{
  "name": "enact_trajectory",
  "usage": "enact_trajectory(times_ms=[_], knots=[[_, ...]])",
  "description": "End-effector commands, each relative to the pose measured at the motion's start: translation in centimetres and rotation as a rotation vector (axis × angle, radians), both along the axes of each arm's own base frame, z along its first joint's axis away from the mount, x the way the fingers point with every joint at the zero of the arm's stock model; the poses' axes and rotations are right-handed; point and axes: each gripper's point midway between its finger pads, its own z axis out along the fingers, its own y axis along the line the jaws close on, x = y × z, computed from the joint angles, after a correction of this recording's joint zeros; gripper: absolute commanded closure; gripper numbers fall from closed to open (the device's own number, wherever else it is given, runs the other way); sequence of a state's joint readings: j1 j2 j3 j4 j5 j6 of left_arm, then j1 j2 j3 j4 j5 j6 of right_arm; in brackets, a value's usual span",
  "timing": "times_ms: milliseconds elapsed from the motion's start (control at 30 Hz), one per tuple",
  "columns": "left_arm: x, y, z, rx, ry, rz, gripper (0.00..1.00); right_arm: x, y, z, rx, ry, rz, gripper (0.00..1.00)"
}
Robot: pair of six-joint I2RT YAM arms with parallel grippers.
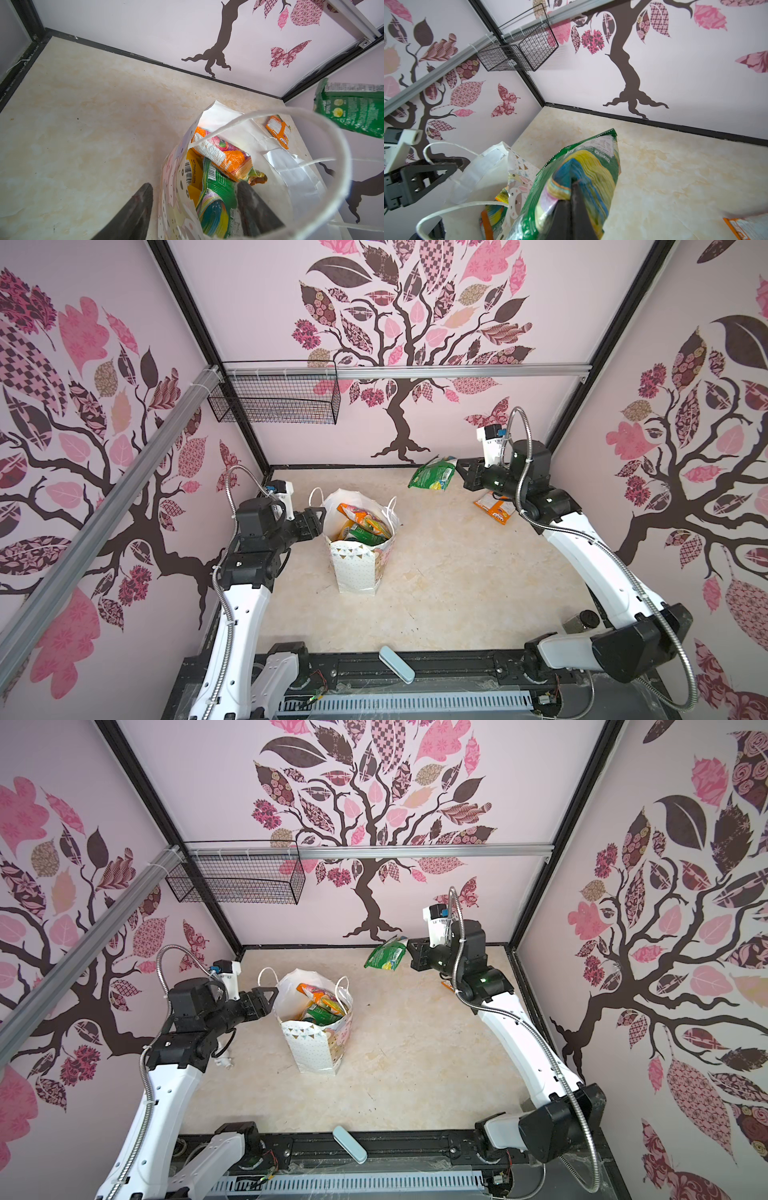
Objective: Place the snacks into the paper bag
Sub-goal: Place the snack in the paper bag.
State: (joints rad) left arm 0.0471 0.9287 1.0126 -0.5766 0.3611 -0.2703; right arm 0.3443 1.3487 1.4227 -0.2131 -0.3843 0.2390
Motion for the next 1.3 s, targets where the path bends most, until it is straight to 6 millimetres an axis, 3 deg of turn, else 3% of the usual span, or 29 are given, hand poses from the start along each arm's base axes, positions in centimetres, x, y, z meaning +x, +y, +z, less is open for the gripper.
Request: enact_trajectory(times_ms=[0, 200, 367, 767, 1033, 1267], knots=[[0.1, 0.1, -0.8, -0.008, 0.012, 0.001, 0.32, -3.8, 1.5, 6.1, 0.049, -0.151, 0.096, 1.00], [0.0, 0.2, -0.6, -0.002, 0.002, 0.010, 0.32, -6.5, 3.9, 8.6, 0.072, -0.197, 0.206, 1.00], [-0.2, 0.2, -0.5, -0.004, -0.008, 0.012, 0.32, -8.3, 4.2, 11.1, 0.128, -0.237, 0.268, 1.00], [-0.2, 0.2, -0.5, -0.004, -0.007, 0.012, 0.32, -10.1, 6.2, 14.9, 0.193, -0.278, 0.404, 1.00], [-0.2, 0.5, -0.6, 0.004, -0.005, 0.025, 0.32, -11.6, 10.6, 13.4, 0.104, -0.224, 0.561, 1.00], [-0.2, 0.5, -0.6, 0.006, -0.005, 0.027, 0.32, -11.9, 14.9, 10.1, -0.006, -0.150, 0.609, 1.00]])
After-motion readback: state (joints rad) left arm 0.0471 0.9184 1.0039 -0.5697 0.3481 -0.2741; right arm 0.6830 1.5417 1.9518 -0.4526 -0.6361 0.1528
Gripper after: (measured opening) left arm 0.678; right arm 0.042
